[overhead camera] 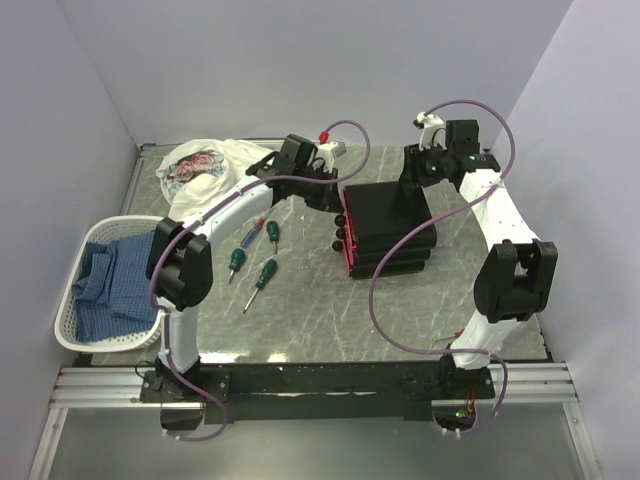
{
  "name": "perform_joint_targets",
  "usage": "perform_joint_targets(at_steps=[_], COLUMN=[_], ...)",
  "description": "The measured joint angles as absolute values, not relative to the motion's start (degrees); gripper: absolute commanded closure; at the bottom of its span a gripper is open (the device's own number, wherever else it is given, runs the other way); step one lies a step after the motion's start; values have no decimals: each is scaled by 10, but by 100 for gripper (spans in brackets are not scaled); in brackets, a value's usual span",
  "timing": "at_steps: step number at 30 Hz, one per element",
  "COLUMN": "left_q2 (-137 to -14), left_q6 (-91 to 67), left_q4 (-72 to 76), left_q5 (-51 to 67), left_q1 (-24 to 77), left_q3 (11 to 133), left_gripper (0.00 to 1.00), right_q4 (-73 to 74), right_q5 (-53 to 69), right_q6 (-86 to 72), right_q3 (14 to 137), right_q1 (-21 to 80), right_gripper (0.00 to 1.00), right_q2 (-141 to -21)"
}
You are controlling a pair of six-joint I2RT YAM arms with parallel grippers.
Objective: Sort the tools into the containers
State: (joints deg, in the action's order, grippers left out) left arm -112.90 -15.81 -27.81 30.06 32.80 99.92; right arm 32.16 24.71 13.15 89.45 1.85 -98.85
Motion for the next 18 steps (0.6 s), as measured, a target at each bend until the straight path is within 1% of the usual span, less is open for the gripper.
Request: perform_joint_targets(at_steps=[12, 18], left_q2=[-1143, -1143], left_q6=[-168, -159], left_q4=[-260, -258], left_q5=[295, 321], left_q1=[336, 336], left_q3=[1001, 1005], left_gripper=[99, 99], right_q4=[319, 319], right_q5=[248, 246], right_q6=[131, 132], right_q3=[893, 893], right_q1=[21, 22], right_gripper=[46, 46], right_q2=[-988, -989])
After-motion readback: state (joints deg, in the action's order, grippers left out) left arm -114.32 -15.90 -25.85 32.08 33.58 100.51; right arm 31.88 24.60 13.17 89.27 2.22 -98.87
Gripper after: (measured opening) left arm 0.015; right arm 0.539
